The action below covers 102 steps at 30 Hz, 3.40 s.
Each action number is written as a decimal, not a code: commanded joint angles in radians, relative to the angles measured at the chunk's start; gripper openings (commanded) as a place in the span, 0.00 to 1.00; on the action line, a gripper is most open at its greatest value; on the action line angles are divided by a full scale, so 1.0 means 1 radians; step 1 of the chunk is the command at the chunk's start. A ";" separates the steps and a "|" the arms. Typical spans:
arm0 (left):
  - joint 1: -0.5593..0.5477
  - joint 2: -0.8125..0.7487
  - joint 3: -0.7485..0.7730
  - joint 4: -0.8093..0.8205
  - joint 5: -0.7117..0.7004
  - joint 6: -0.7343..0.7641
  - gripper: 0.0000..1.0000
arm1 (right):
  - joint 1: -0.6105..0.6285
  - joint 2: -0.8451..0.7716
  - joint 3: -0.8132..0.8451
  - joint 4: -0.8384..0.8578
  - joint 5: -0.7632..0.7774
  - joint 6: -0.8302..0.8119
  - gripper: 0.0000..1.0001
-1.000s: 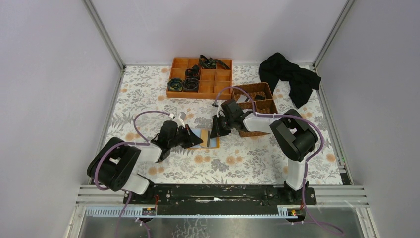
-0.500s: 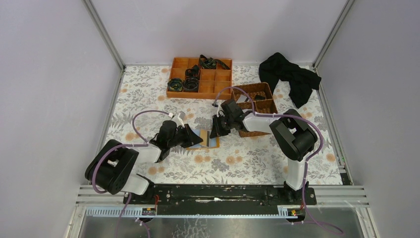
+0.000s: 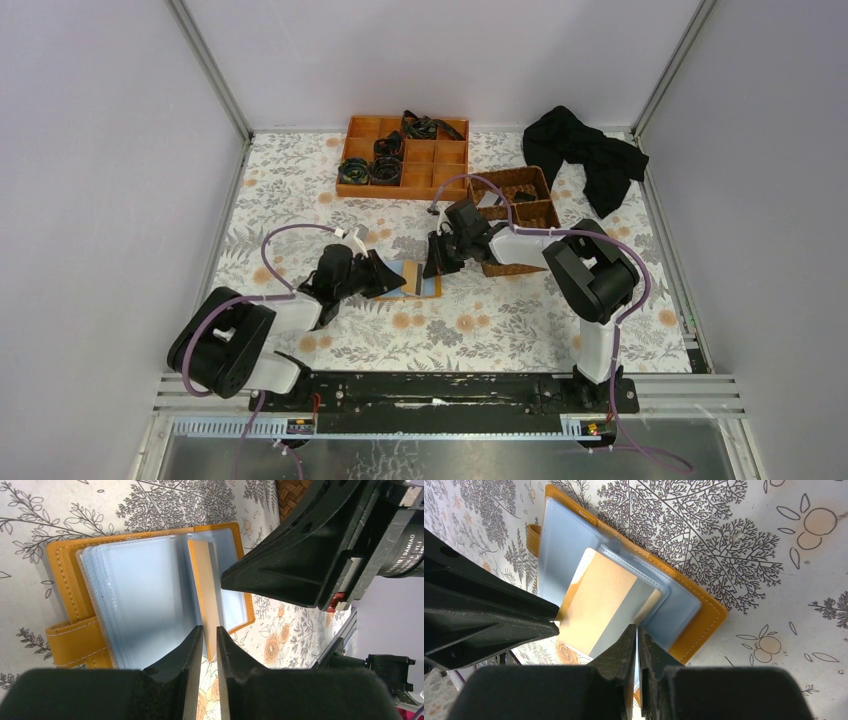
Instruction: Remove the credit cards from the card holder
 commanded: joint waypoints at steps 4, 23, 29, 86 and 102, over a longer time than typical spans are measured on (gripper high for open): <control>0.008 0.021 0.000 0.042 0.009 -0.004 0.18 | 0.011 0.019 0.016 -0.015 0.006 -0.015 0.11; 0.065 -0.076 -0.006 -0.091 -0.041 0.026 0.00 | 0.010 0.006 0.005 -0.013 0.023 -0.015 0.11; 0.096 -0.112 -0.019 -0.124 -0.048 0.020 0.00 | 0.008 -0.004 0.010 -0.029 0.041 -0.025 0.10; 0.160 0.120 -0.051 1.026 0.349 -0.520 0.00 | -0.073 -0.553 -0.395 0.697 -0.097 0.182 0.43; 0.158 0.197 -0.041 1.034 0.367 -0.513 0.00 | -0.077 -0.503 -0.367 0.726 -0.158 0.217 0.00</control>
